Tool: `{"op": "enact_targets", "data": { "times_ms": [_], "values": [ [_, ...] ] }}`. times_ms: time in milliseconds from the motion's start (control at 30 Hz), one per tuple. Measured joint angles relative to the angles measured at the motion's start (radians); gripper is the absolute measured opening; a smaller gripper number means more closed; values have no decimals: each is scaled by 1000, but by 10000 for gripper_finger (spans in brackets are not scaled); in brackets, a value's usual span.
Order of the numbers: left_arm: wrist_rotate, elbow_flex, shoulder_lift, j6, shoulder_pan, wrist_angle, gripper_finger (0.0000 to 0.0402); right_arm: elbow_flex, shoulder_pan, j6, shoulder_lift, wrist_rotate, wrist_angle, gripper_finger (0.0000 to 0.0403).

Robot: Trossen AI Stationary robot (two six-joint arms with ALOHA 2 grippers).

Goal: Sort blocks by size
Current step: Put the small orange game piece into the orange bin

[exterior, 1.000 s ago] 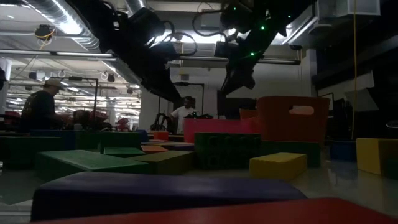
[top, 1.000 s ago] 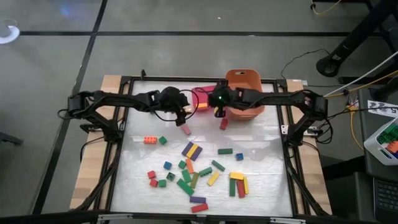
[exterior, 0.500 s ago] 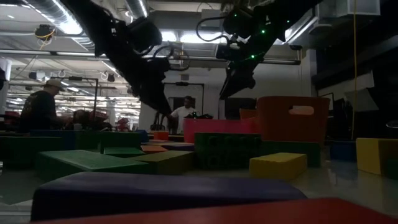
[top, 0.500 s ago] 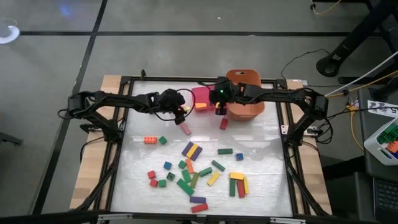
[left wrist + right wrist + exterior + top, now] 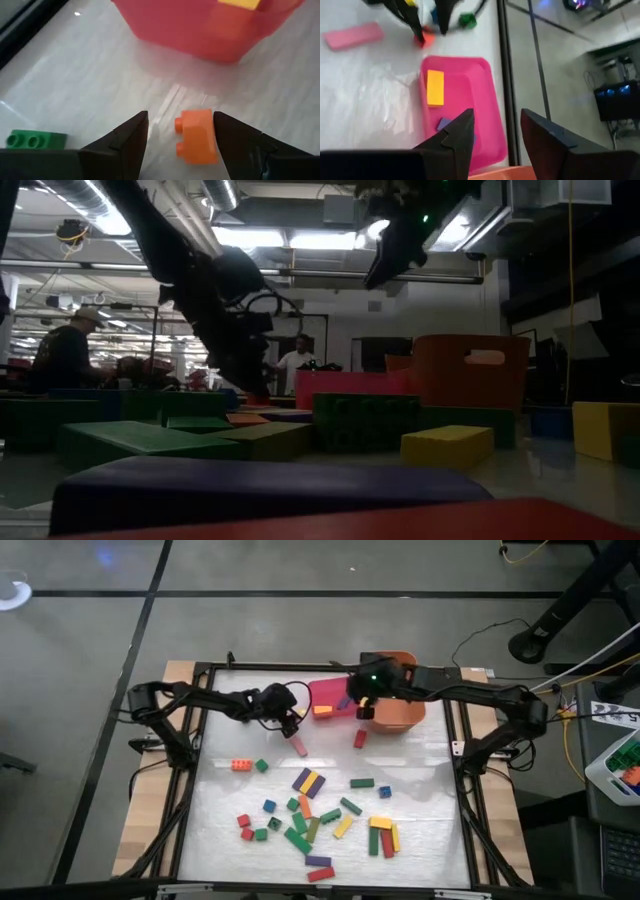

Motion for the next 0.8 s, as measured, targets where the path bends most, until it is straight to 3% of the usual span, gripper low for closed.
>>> {"op": "enact_targets", "data": {
  "times_ms": [200, 433, 800],
  "values": [
    [0, 0, 41, -2, 6, 10, 194, 0, 80, 1, -64, -2, -90, 163],
    [15, 7, 43, 1, 0, 3, 73, -19, 214, 73, -72, 0, -220, 163],
    [339, 134, -46, -16, -64, 11, 72, -100, 389, 169, -70, 20, -297, 163]
  ]
}}
